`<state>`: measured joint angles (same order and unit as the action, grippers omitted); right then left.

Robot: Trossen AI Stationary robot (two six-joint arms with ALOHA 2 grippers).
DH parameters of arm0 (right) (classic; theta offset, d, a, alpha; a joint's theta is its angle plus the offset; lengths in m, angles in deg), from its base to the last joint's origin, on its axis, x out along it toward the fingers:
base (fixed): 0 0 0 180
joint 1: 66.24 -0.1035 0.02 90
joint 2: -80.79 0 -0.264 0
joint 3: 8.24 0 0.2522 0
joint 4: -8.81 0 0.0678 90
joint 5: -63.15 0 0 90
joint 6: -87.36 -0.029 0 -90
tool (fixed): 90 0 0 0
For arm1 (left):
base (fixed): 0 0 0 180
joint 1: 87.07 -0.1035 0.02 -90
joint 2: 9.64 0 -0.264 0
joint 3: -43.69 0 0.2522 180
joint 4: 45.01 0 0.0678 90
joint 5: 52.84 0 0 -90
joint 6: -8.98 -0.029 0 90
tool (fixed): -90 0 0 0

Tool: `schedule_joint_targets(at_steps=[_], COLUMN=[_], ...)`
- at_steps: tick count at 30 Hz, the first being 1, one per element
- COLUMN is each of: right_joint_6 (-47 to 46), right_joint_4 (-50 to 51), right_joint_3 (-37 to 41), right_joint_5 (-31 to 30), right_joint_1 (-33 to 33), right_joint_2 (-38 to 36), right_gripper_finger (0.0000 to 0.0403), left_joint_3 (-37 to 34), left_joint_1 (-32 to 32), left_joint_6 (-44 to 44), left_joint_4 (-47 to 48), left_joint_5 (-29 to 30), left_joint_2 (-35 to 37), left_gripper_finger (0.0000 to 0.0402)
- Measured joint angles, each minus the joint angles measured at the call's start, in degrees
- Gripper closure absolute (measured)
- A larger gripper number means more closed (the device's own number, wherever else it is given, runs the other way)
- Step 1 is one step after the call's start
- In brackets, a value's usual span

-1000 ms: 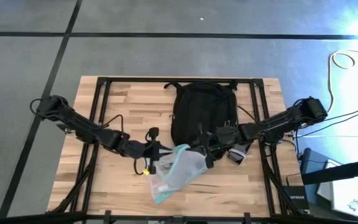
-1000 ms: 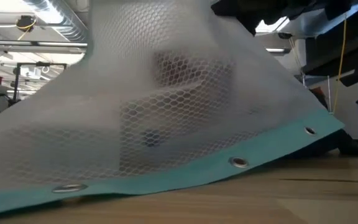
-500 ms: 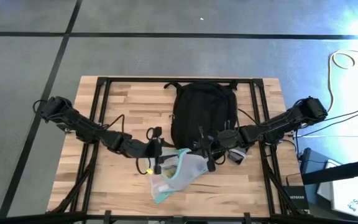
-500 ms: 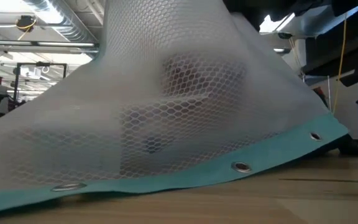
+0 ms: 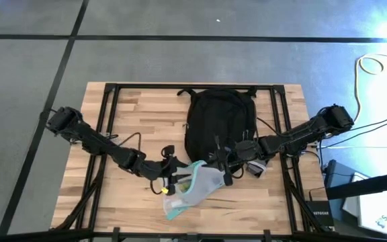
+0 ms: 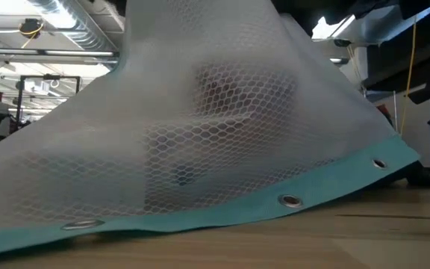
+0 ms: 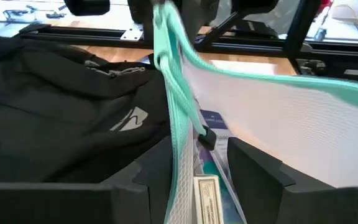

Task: Unpack backpack
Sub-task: Close the transparent zipper bag

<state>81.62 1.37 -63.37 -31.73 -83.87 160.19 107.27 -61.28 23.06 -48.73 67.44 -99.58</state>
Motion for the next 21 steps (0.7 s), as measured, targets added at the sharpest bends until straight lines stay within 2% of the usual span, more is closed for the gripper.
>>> schedule_joint_targets(at_steps=[4, 8, 16, 21], right_joint_6=[0.0, 0.0, 0.02, 0.02], right_joint_4=[-0.27, -0.4, -0.57, -0.58], right_joint_3=[0.0, 0.0, 0.0, 0.0], right_joint_5=[-0.02, -0.02, -0.05, -0.04], right_joint_1=[0.0, 0.0, 0.0, 0.0], right_joint_2=[0.0, 0.0, 0.0, 0.0], right_gripper_finger=[0.0403, 0.0403, 0.0403, 0.0403], left_joint_3=[-0.02, -0.02, 0.02, 0.02], left_joint_1=[-1.56, -2.64, -2.57, -2.59], left_joint_6=[3.68, 5.36, 1.95, 0.88], left_joint_4=[-3.24, -5.7, -12.66, -12.37], left_joint_5=[0.07, -3.34, -2.0, -1.01], left_joint_2=[-3.92, -5.67, -5.67, -5.67], left_gripper_finger=[0.0266, 0.0266, 0.0266, 0.0266])
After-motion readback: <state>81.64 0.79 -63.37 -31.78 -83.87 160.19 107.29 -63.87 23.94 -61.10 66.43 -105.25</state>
